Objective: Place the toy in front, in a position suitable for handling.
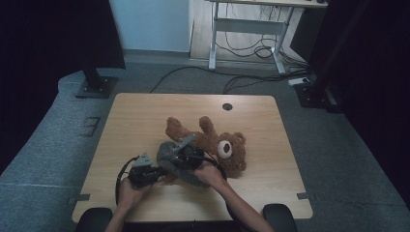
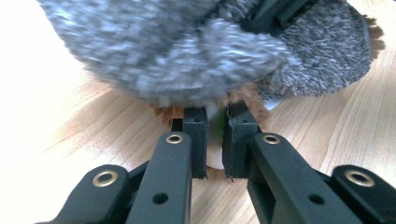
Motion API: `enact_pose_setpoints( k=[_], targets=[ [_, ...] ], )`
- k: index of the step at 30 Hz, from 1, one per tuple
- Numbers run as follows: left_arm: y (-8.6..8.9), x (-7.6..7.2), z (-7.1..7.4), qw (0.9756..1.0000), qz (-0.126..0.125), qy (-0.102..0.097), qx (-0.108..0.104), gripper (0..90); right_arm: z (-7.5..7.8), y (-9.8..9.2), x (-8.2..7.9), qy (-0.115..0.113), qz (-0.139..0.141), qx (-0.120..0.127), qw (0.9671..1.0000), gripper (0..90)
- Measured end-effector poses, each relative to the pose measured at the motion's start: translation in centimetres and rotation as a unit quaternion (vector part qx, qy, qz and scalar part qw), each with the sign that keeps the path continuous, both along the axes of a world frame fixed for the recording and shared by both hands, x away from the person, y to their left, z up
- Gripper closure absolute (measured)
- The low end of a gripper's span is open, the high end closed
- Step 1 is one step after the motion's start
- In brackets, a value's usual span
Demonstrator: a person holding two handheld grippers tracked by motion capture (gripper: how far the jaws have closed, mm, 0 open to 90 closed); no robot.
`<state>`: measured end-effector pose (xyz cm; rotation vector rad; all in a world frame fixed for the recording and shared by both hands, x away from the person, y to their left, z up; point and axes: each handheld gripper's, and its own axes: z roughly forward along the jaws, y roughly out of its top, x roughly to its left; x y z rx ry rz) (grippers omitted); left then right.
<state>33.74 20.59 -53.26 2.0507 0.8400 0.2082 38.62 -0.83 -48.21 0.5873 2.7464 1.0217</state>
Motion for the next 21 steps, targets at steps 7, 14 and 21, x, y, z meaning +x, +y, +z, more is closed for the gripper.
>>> enact_pose_setpoints(
  k=[7, 14, 21],
  targets=[
    [0.1, 0.1, -0.1, 1.0000, 0.000, 0.004, -0.004, 81.0, -1.3, -1.4, -0.7, 0.012, -0.007, -0.011, 0.9998, 78.1],
    [0.3, 0.1, -0.1, 0.9999, 0.000, 0.009, -0.010, 80.5, -3.7, -1.9, -1.3, 0.027, -0.010, -0.042, 0.9987, 77.9],
    [0.5, 0.2, -0.2, 0.9998, 0.001, 0.012, -0.016, 79.5, -3.0, -3.1, -2.0, 0.033, -0.014, -0.037, 0.9987, 77.7]
  ],
)
